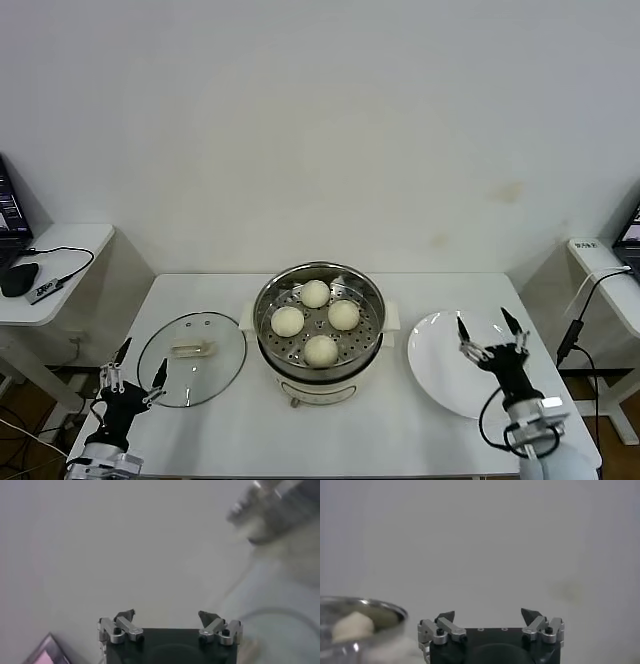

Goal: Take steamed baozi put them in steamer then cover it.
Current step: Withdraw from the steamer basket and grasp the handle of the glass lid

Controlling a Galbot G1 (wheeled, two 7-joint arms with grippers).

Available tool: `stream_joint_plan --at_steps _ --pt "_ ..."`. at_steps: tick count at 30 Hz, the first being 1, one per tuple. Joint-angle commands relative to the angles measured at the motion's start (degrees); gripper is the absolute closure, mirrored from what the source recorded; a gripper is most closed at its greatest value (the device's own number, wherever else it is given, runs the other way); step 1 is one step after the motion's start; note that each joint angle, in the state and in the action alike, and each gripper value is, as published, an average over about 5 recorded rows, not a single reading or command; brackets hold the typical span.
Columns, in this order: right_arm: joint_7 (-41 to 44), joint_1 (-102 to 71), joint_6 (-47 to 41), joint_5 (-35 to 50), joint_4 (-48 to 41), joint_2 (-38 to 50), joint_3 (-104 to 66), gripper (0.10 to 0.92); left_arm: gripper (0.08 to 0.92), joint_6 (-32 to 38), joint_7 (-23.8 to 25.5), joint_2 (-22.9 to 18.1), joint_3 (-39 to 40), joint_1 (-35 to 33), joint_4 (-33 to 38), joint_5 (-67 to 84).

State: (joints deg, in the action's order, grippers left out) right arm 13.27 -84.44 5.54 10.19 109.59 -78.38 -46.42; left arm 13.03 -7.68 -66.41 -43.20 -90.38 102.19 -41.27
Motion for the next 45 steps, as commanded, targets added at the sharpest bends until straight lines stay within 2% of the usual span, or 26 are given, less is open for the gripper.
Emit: stream_joint_plan --at_steps 1,16,45 --pt "0.9 -6.1 1.7 -2.7 0.0 -7.1 -6.4 0.203 0.177 0.9 0.1 6.1 3.0 5.8 -10.2 -23.7" --pt "0.8 -7.0 2.1 -5.6 0.2 -10.1 -7.3 0.203 0.177 0.0 2.6 6.7 10.3 16.0 -13.4 -23.2" --pt "1.1 -7.5 2.1 -6.8 -0.4 -10.9 -7.6 0.203 0.177 -0.9 3.5 6.2 14.4 25.0 -22.8 -23.6"
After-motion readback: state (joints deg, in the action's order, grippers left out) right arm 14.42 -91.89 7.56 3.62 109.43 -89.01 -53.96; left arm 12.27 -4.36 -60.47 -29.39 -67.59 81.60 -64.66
